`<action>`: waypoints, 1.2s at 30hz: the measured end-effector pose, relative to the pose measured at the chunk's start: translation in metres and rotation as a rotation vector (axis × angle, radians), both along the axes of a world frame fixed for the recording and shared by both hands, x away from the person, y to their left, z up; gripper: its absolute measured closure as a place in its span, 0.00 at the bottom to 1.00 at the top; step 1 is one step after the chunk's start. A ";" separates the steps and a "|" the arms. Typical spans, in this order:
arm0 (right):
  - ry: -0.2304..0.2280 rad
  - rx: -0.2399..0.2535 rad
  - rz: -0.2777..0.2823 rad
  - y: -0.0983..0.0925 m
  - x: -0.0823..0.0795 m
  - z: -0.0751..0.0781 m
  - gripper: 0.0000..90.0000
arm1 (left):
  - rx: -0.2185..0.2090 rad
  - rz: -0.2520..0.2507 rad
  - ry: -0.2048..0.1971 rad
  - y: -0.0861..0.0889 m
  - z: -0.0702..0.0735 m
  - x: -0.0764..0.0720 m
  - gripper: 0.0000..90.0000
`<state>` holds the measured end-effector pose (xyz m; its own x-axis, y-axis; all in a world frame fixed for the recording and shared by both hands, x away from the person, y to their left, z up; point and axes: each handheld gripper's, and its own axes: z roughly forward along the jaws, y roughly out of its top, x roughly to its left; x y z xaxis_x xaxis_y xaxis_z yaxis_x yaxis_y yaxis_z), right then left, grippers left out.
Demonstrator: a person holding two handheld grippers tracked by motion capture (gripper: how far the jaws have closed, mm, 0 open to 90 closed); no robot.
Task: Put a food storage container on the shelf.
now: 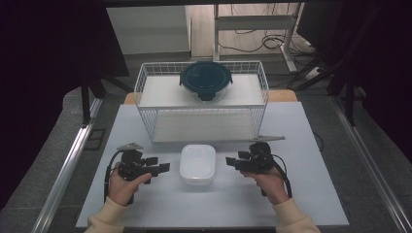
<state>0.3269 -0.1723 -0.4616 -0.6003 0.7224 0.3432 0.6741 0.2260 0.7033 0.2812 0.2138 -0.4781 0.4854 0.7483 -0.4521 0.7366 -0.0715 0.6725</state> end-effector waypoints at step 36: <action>0.173 0.086 0.016 0.044 0.017 -0.027 0.47 | -0.225 -0.063 0.234 -0.029 -0.034 0.047 0.42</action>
